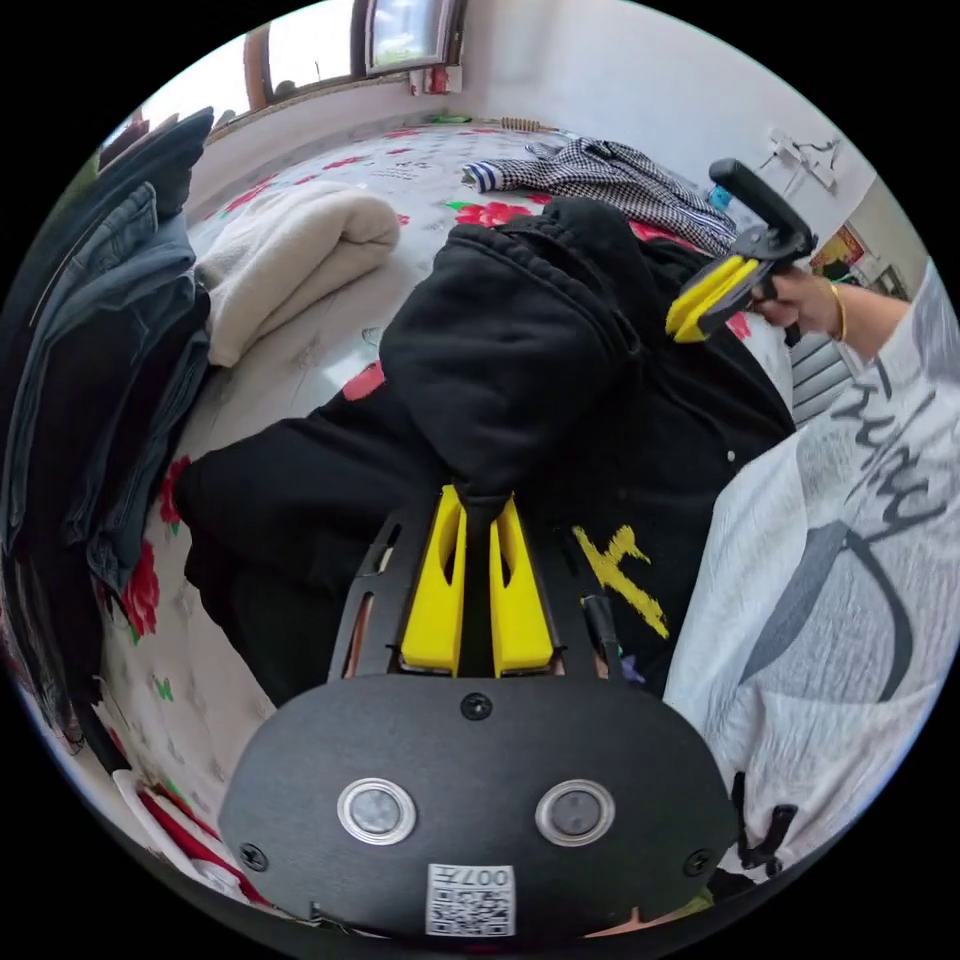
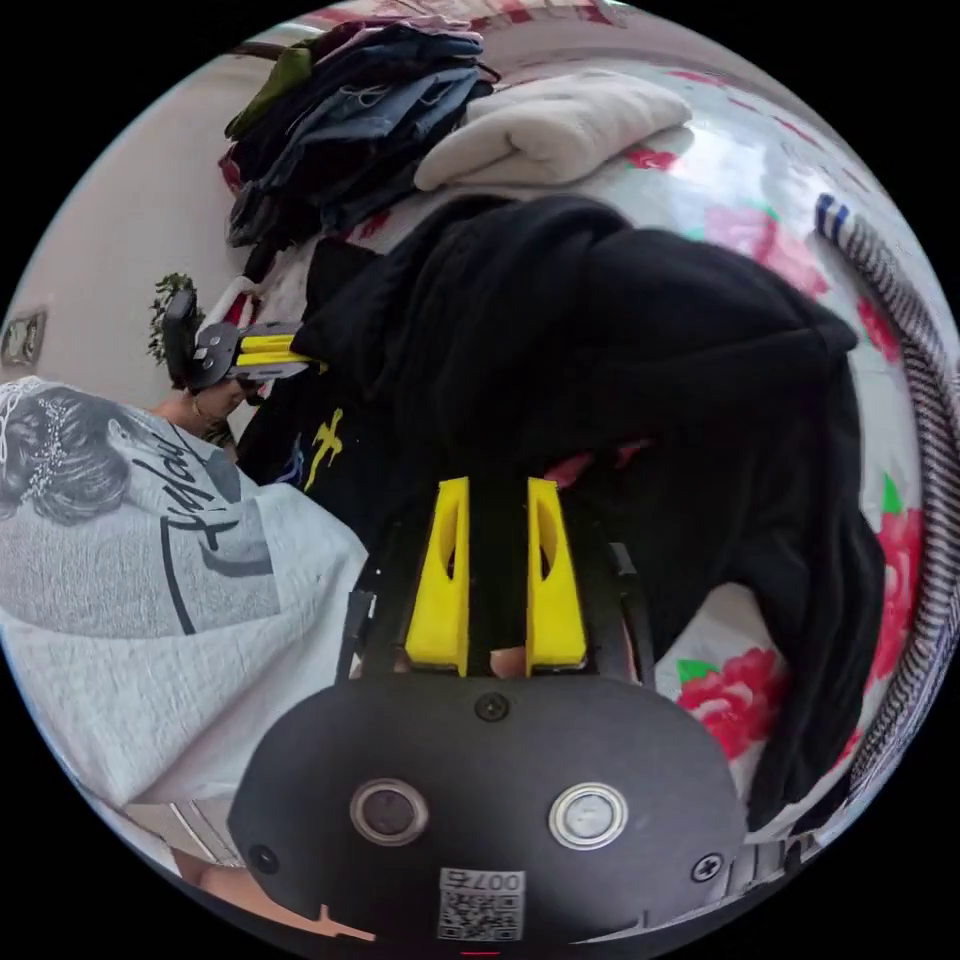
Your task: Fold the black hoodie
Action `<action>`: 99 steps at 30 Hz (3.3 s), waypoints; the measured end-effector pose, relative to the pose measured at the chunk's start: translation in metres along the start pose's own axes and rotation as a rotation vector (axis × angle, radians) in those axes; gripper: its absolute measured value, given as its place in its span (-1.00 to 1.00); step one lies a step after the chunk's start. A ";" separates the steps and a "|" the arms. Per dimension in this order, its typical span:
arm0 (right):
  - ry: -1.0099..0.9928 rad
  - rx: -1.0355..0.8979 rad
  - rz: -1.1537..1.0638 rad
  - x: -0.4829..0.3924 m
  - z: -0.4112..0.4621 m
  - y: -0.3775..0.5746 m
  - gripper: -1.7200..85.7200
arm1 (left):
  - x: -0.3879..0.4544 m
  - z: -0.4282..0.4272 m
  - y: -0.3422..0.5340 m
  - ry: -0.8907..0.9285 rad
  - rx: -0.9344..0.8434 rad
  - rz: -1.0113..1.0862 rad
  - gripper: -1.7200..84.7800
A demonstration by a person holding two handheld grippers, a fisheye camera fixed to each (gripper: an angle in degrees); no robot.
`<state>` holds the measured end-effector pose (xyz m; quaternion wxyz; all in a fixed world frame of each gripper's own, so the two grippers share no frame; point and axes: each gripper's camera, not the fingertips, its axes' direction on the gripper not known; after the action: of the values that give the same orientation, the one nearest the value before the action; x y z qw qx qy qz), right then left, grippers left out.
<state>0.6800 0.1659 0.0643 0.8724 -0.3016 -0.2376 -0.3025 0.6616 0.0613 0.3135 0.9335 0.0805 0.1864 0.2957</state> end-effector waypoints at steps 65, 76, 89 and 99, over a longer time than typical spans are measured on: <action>0.126 0.277 0.648 -0.057 -0.054 0.159 -0.74 | -0.124 -0.150 0.094 -0.150 0.007 -0.732 -0.78; 0.162 0.003 0.616 -0.083 -0.023 0.115 -0.88 | -0.001 -0.047 0.017 0.000 -0.382 -0.309 -0.92; 0.144 0.225 0.516 -0.129 -0.071 0.124 -0.83 | -0.035 -0.130 0.160 0.132 -0.237 -0.841 -0.91; 0.487 0.291 0.610 0.022 -0.188 0.049 -0.68 | -0.119 -0.221 0.137 0.001 -0.086 -1.027 -0.87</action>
<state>0.7719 0.0626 -0.0742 0.9863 -0.1513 0.0358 -0.0559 0.4124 0.1122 0.1828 0.9607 -0.0600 0.1898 -0.1935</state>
